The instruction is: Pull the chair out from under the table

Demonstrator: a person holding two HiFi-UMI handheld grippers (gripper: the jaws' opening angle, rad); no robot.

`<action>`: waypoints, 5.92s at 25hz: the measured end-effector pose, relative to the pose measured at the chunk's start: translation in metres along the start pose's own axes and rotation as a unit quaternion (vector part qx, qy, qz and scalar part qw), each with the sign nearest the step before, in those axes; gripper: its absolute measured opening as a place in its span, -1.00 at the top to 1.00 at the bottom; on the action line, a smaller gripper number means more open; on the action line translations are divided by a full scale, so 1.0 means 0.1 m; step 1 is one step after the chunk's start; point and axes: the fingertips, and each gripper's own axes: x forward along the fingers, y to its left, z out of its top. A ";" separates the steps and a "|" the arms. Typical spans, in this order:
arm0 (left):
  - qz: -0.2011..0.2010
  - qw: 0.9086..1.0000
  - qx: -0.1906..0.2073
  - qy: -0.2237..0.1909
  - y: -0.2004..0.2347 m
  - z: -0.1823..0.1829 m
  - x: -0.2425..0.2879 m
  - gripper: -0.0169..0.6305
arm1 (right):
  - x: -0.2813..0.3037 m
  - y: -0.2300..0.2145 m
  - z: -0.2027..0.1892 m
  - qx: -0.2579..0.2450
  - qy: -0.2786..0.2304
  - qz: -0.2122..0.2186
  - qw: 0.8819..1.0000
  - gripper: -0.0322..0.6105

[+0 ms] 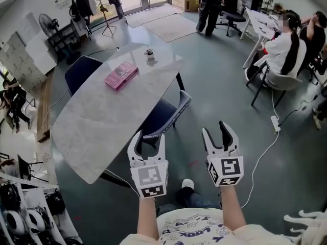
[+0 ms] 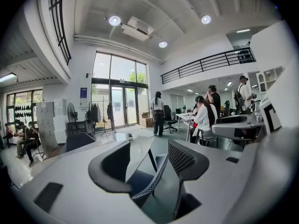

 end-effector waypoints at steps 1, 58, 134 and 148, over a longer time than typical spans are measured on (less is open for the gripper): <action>0.003 1.000 0.000 0.001 -0.01 0.01 0.06 0.14 | 0.07 -0.05 0.00 -0.002 0.001 0.004 1.000 0.15; -0.115 0.961 0.036 0.249 0.08 -1.50 2.25 0.00 | 2.56 0.09 -1.67 -0.231 0.208 0.180 0.933 0.07; -0.149 0.894 0.124 0.404 -0.67 -2.70 2.16 0.64 | 2.18 0.55 -2.86 -0.577 0.203 0.591 0.526 0.65; -0.136 0.892 0.114 0.416 -1.22 -2.72 1.78 0.65 | 1.62 0.26 -2.92 -0.578 0.202 0.606 0.508 0.66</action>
